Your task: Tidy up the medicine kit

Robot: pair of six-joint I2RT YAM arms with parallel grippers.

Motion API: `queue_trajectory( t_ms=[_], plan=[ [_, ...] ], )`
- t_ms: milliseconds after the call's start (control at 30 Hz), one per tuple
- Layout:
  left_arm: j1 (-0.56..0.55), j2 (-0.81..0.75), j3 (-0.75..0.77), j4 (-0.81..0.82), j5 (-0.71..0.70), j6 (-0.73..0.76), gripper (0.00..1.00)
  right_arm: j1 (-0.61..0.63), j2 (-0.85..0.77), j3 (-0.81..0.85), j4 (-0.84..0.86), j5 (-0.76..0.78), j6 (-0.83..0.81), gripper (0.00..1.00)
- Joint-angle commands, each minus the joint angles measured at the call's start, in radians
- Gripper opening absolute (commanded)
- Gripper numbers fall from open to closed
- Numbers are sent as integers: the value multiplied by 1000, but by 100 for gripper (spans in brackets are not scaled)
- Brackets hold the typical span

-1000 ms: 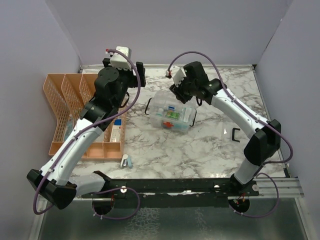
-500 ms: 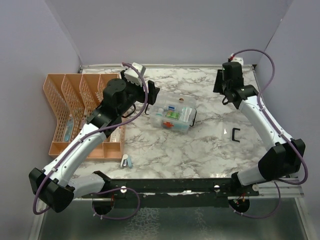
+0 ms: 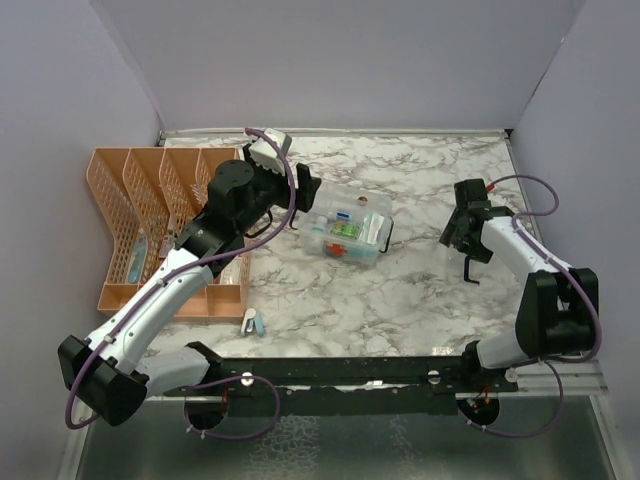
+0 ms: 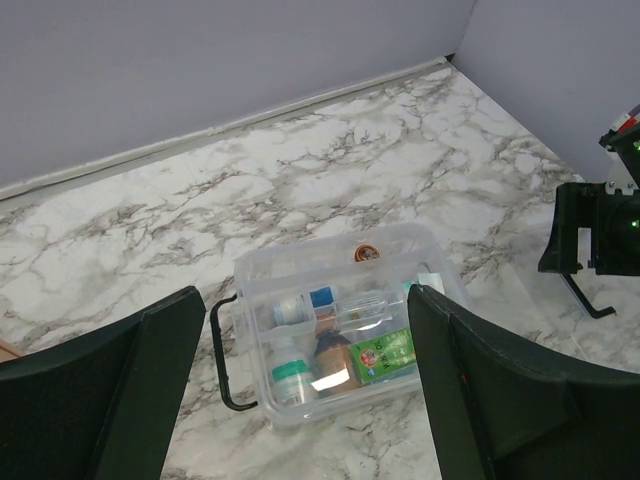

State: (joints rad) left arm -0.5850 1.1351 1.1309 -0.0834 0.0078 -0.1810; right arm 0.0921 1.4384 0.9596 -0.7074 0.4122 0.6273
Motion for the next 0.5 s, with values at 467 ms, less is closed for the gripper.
queue_trajectory(
  t_ms=[467],
  plan=[
    [-19, -5, 10, 30, -1, -2, 86, -31, 114, -7, 37, -118, -50, 71]
  ],
)
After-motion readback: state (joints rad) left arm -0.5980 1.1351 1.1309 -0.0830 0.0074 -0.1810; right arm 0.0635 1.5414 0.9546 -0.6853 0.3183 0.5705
